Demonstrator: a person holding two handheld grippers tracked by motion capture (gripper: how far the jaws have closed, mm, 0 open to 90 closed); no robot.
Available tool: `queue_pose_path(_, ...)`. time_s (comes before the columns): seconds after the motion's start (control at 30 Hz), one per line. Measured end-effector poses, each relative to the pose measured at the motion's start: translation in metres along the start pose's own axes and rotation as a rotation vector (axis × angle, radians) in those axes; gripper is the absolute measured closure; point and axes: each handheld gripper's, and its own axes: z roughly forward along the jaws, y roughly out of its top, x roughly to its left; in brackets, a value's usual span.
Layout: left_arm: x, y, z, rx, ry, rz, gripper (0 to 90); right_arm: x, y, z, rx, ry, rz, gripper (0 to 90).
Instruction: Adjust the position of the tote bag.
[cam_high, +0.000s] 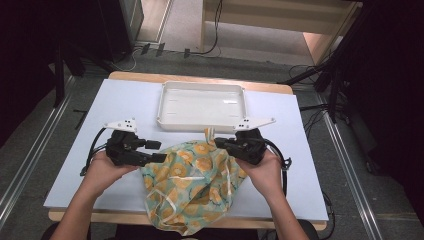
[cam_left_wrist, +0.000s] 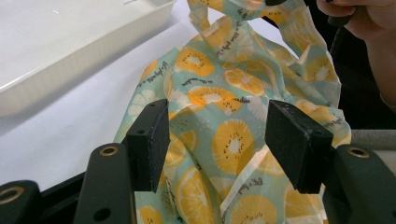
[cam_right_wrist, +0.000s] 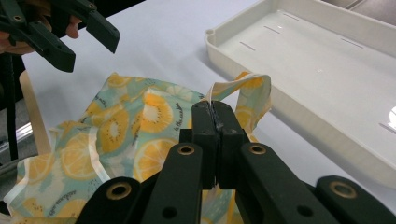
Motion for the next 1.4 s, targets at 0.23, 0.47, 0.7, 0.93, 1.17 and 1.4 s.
queue_pose_path(0.23,0.001,0.004,0.004,0.002,-0.015,0.008,40.7,-0.01,-0.011,-0.015,-0.008,-0.042,0.026,90.0)
queue_pose_path(0.47,0.003,0.01,0.01,0.012,-0.025,0.02,40.6,-0.024,-0.023,-0.027,-0.024,-0.068,0.07,89.8)
queue_pose_path(0.7,0.003,0.015,0.016,0.02,-0.042,0.034,40.8,-0.035,-0.041,-0.036,-0.02,-0.112,0.108,88.8)
queue_pose_path(0.93,0.003,0.018,0.021,0.027,-0.05,0.04,40.8,-0.046,-0.055,-0.038,-0.015,-0.132,0.15,87.6)
queue_pose_path(1.17,0.004,0.019,0.024,0.039,-0.052,0.044,40.9,-0.055,-0.065,-0.035,0.004,-0.157,0.17,88.9)
queue_pose_path(1.4,0.002,0.019,0.025,0.035,-0.052,0.042,41.1,-0.061,-0.073,-0.034,0.022,-0.159,0.201,90.0)
